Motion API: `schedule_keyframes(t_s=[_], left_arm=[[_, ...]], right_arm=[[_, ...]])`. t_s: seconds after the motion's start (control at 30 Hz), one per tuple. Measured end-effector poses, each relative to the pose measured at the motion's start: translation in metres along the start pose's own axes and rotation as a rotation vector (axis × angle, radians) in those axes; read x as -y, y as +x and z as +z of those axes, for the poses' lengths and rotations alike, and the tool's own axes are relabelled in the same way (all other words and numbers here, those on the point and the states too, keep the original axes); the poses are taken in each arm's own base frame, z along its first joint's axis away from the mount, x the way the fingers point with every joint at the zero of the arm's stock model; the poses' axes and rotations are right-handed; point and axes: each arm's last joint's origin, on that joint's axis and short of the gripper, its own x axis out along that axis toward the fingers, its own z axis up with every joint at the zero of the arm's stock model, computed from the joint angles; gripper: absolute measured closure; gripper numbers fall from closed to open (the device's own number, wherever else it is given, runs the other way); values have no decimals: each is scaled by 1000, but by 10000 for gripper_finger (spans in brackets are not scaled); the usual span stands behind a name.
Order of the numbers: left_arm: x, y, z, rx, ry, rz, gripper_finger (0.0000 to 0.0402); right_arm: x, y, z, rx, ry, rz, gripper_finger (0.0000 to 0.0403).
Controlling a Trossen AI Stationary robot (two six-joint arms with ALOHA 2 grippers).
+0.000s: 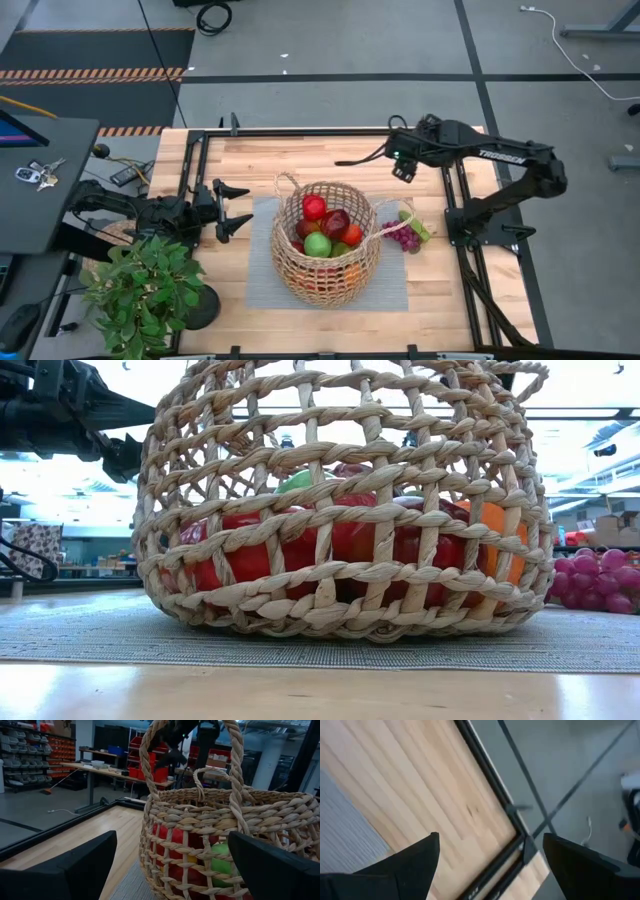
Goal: Build produce basket
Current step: Put the green cucumber into the brown basket
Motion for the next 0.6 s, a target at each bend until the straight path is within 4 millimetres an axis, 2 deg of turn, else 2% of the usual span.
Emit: schedule_keyframes(t_s=[0.17, 0.37, 0.6], left_arm=[[0, 0, 0, 0, 0, 0, 12], [0, 0, 0, 0, 0, 0, 12], [0, 0, 0, -1, 1, 0, 12]], right_arm=[[-5, 21, -17, -113, -4, 76, 46], [-32, 38, -37, -228, -75, 130, 46], [-64, 44, -58, -367, -16, 347, 46]])
